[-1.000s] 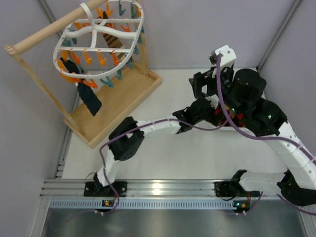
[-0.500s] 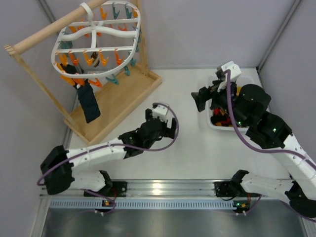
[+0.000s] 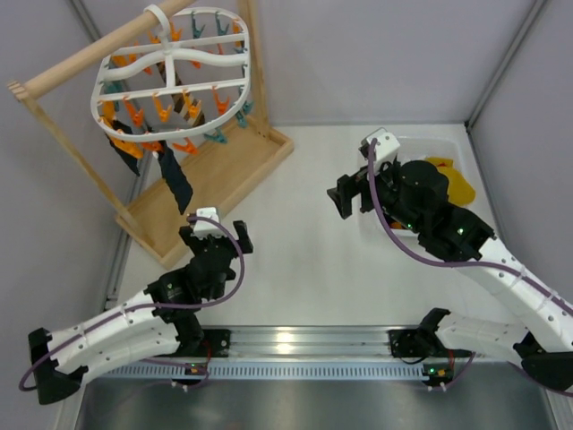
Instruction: Remove the socks clipped to the hanger
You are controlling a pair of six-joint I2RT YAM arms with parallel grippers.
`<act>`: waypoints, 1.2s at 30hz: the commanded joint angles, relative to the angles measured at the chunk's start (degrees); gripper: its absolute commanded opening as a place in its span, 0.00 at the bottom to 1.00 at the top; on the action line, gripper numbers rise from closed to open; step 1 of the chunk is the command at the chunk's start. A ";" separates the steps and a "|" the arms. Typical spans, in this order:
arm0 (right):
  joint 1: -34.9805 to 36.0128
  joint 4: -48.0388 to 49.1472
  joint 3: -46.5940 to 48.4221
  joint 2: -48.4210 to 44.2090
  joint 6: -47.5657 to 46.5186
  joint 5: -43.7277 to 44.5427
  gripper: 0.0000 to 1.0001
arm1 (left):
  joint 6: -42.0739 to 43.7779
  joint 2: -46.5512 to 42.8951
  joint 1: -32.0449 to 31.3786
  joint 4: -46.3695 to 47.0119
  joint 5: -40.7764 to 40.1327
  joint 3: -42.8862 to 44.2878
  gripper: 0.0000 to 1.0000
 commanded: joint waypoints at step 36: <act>-0.78 5.62 -5.02 -2.08 -0.27 -11.17 0.94 | 13.50 15.45 43.20 11.65 8.39 7.92 0.99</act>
